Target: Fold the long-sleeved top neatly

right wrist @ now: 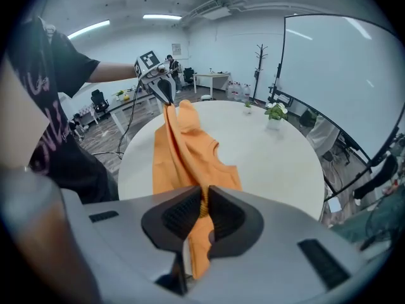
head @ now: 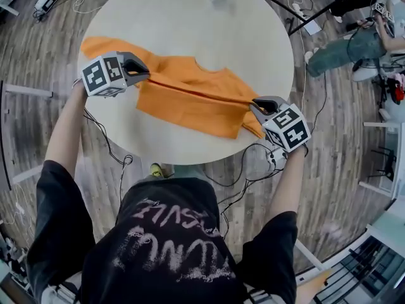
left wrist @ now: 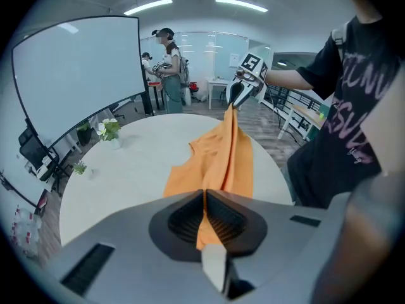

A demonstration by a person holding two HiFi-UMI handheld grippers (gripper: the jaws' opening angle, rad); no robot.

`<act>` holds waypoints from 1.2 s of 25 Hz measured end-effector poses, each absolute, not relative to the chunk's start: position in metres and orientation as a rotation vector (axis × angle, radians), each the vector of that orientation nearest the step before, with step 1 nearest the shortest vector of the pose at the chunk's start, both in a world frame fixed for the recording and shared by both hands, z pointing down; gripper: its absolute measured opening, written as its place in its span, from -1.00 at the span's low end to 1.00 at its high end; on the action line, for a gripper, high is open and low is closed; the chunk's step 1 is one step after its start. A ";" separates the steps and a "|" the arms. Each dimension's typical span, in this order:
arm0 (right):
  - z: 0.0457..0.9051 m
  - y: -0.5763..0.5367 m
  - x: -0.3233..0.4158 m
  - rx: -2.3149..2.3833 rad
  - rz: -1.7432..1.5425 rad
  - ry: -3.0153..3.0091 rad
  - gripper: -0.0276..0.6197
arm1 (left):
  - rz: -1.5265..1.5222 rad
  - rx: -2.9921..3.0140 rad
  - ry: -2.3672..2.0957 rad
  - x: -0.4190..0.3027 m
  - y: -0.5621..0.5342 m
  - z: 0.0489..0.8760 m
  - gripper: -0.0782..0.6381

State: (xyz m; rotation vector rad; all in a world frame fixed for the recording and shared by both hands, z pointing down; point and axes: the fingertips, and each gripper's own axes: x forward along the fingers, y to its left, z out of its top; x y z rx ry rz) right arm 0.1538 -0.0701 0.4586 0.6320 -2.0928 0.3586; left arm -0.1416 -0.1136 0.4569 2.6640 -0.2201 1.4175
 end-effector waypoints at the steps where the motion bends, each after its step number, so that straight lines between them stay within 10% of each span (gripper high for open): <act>1: 0.460 -0.081 0.155 0.633 0.364 -2.099 -0.79 | 1.408 2.657 -0.232 -0.140 -0.124 0.458 -0.71; 30: 0.528 -0.227 0.183 1.105 0.410 -2.143 -0.90 | 1.055 2.385 -1.083 -0.190 -0.290 0.526 -0.75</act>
